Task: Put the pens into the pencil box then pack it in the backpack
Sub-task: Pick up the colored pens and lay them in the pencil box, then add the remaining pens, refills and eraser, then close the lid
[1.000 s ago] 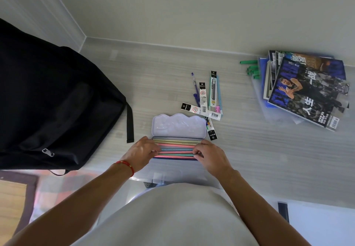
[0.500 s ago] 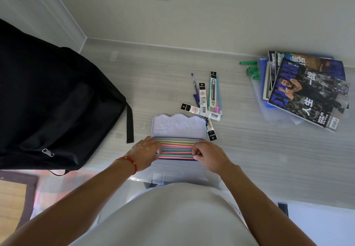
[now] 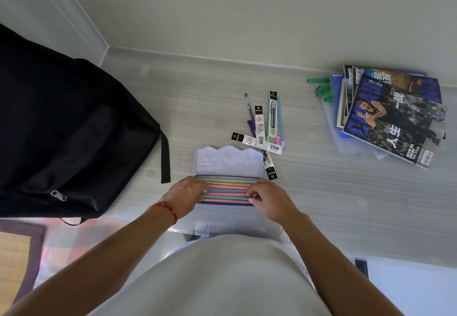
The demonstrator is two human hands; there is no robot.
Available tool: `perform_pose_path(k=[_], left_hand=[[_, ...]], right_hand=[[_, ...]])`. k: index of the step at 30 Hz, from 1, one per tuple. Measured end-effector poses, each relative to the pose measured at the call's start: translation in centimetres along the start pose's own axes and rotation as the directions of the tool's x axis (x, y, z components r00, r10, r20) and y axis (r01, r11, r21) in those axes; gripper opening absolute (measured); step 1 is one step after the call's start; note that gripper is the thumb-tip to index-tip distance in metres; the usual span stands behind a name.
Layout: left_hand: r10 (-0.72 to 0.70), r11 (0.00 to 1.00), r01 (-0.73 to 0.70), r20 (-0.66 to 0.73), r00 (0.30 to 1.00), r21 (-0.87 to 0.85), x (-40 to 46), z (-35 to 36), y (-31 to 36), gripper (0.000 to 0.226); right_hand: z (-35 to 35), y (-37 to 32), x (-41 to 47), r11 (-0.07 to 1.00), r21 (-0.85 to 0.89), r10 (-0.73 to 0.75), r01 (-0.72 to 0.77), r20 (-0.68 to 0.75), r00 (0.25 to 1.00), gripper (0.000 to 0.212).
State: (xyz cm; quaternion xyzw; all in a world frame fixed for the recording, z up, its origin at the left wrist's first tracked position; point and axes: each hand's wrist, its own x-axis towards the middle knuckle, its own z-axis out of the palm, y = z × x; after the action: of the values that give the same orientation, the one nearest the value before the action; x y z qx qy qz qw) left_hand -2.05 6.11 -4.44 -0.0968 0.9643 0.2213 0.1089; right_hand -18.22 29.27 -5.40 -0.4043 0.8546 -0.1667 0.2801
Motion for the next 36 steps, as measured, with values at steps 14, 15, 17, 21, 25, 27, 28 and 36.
perform_pose_path(k=[14,15,17,21,25,27,28,36], left_hand=[[-0.020,0.999,0.017,-0.081,0.997,-0.040,-0.2,-1.3,1.0,0.011],[-0.033,0.998,0.028,-0.092,0.995,-0.053,0.1,-1.6,1.2,0.012],[-0.038,0.998,0.032,-0.113,0.993,-0.060,0.7,-2.2,1.6,0.013],[-0.039,0.998,0.032,-0.123,0.992,-0.056,2.2,-3.4,2.5,0.015],[-0.066,0.997,0.058,-0.152,0.986,-0.058,3.0,-4.3,3.0,0.016],[-0.069,0.996,0.056,-0.179,0.981,-0.073,2.9,-4.8,3.2,0.017],[-0.075,0.995,0.062,-0.196,0.978,-0.076,2.9,-5.0,3.2,0.017],[-0.148,0.988,0.134,-0.225,0.963,-0.079,2.5,-5.0,4.6,0.025]], right_hand=[[-1.9,1.7,0.5,0.958,0.238,0.238,-0.158,-0.358,0.903,0.011],[-2.3,1.9,1.1,0.949,0.239,0.284,-0.205,-0.374,0.883,0.014],[-3.3,2.0,2.8,0.934,0.220,0.348,-0.281,-0.393,0.851,0.020],[-5.5,2.3,6.7,0.926,0.183,0.378,-0.331,-0.441,0.814,0.028],[-7.2,3.3,10.6,0.827,0.287,0.560,-0.484,-0.338,0.756,0.041],[-7.7,3.4,11.8,0.772,0.284,0.633,-0.569,-0.256,0.731,0.054],[-7.8,3.5,12.3,0.759,0.271,0.648,-0.592,-0.236,0.724,0.058],[-9.2,4.1,13.8,0.769,0.088,0.639,-0.633,-0.135,0.757,0.031]])
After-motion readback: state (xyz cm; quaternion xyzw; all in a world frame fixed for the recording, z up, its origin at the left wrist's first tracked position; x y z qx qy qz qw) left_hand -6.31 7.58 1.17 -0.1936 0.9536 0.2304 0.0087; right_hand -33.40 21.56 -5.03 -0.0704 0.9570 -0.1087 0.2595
